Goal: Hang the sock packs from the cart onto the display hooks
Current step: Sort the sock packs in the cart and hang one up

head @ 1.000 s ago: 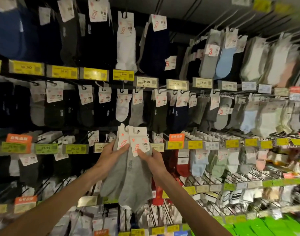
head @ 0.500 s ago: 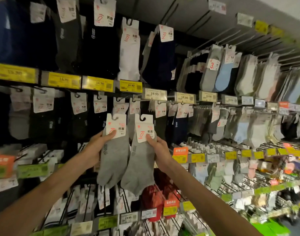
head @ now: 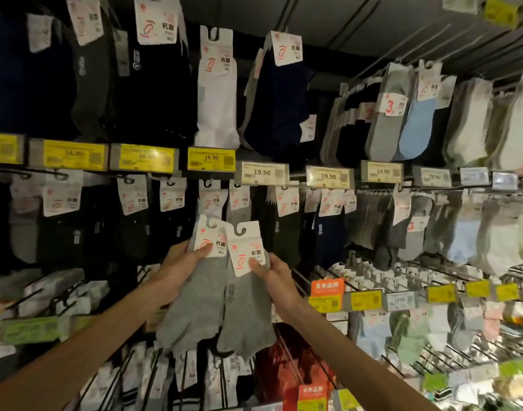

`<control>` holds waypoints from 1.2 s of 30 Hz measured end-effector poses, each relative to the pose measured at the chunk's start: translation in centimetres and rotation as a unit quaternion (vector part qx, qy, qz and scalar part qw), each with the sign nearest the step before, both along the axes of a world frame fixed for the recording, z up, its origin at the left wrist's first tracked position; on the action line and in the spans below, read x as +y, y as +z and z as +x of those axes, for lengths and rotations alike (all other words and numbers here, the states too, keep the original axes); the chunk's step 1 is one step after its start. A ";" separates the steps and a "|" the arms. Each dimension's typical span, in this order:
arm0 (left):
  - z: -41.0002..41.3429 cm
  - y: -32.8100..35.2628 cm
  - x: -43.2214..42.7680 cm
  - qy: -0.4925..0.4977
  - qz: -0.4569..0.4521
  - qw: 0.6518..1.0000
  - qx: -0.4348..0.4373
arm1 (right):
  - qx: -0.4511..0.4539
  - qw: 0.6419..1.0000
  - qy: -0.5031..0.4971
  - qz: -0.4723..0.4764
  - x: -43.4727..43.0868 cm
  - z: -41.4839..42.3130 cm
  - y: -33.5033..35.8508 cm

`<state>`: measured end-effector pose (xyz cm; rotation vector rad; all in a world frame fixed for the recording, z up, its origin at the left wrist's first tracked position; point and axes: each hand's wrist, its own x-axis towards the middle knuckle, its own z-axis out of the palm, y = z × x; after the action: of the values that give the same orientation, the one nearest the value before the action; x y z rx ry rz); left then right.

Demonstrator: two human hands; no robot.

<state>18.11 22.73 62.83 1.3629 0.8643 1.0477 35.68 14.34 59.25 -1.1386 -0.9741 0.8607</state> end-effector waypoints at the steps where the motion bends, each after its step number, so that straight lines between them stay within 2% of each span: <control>1: 0.6 0.3 -0.2 0.008 0.005 1.000 0.004 | -0.007 1.000 -0.003 0.014 0.1 0.5 0.2; 8: 3.4 3.3 -1.5 0.053 0.057 0.996 -0.034 | -0.056 0.986 0.009 0.158 0.1 2.3 5.1; 11: 3.7 4.7 -1.6 0.069 0.081 0.993 -0.046 | -0.063 0.979 0.017 0.191 0.3 2.3 6.6; 20: 3.1 5.5 -1.9 0.068 0.076 0.992 -0.068 | -0.008 0.982 -0.013 0.187 1.6 1.5 6.7; 28: 2.8 4.8 -2.1 0.071 0.082 0.993 -0.051 | -0.025 0.980 -0.080 0.181 1.1 1.2 7.7; 36: 2.2 4.6 -2.3 0.054 0.089 0.993 -0.051 | -0.027 0.982 -0.089 0.162 0.8 0.7 7.7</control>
<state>20.33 20.44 67.41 1.4090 0.7908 1.2918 36.34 15.18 66.97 -0.9542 -0.9983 0.5068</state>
